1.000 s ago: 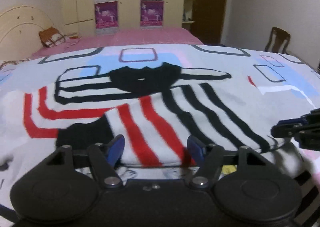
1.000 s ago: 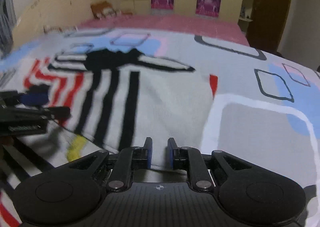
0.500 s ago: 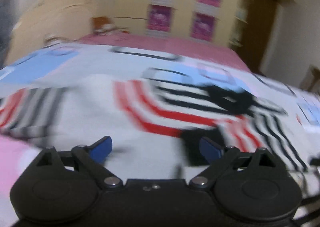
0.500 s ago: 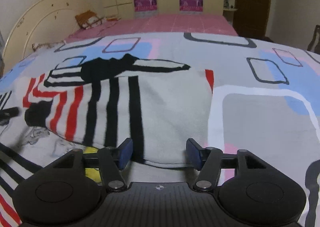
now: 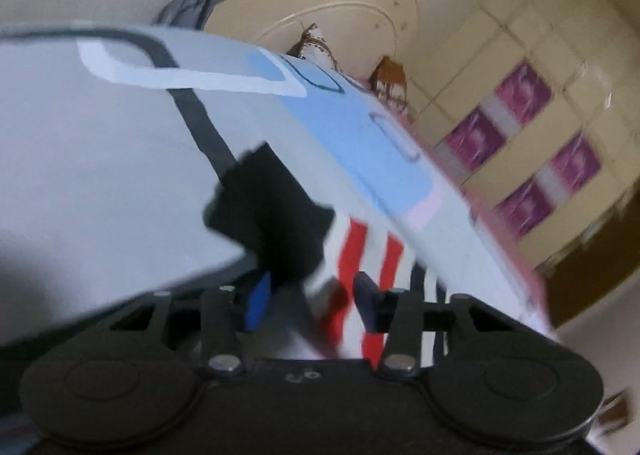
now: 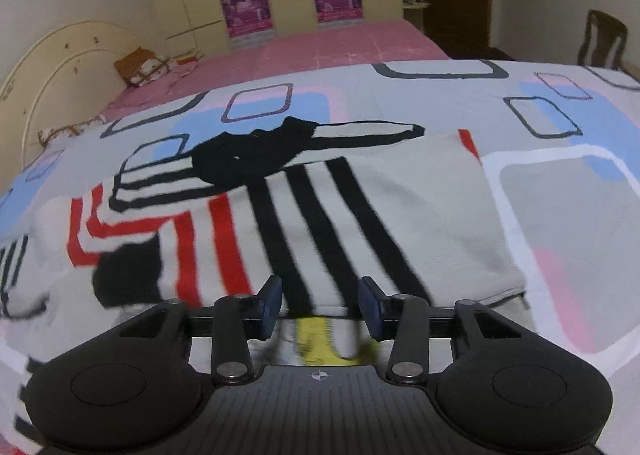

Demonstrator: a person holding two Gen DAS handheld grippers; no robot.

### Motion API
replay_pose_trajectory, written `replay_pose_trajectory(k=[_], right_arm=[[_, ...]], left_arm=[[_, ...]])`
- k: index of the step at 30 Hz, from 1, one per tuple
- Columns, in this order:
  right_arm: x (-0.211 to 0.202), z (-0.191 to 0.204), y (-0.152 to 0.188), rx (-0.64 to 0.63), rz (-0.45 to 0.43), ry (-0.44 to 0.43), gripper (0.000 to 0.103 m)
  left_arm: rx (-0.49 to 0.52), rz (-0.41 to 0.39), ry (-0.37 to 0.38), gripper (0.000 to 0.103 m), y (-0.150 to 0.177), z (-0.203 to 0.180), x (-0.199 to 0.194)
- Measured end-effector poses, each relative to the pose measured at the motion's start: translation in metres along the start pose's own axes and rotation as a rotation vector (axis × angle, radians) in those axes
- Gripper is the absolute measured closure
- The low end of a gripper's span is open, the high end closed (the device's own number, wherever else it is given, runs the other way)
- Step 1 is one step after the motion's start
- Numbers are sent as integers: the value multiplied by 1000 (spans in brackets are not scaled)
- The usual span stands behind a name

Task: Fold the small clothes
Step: 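Grasp the other black cuff with the left tool and fold it across the body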

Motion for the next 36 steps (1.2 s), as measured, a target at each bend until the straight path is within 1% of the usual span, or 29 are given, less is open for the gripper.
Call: replay_pose_trajectory(k=[3,5,6,7,9,12,13,15,18,22,28,31,34,36], right_arm=[[-1,11,-4,10,-13,22,60],[1,11,-7,26,-16,37,60],[2,11,-8,37,-12,40,60],[3,10,-8,46,-8,43,60],[2,9,-10,41,-13,56,60],[-1,6,-10,35,-22,67,60],[-1,4,-11,36,-24,70,60],[-1,0,-10,41,-25,69,60],[-1,-6,-11,58,-29,58,60],[-5,-16,-15,71,-41,35,60],[-13,-44,-19,120,-49,3,60],[-19,-61,-20,127,-56,2,60],[-22,-76,-17,141,-42,-15,60],[-25,-85,-15,160,-35,-45,59]], left_arm=[[-88,6,50,71,-13,9,14],[-113,17,55,97,-15,12,24],[-114,21,54,97,-15,13,27],[-104,3,59,97,-16,9,26],[-23,-24,87,97,-16,-13,20],[96,-5,184,97,-3,-67,13],[147,13,217,97,7,-90,12],[216,52,288,97,30,-132,10],[347,121,367,97,77,-198,6],[496,202,422,97,147,-268,3],[721,337,432,97,252,-343,6],[821,365,428,97,286,-368,8],[890,404,423,97,325,-387,11],[924,432,423,93,342,-391,15]])
Point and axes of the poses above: each gripper's, at about its wrist camera, not at the fingertips, and x roughly the way its jaws point, z to its left, y to its underside, the point moved 10 cm from there along x, roughly the way its jaws point, and after that the axes turned 3 degrees about x, right-handed, at the moved point
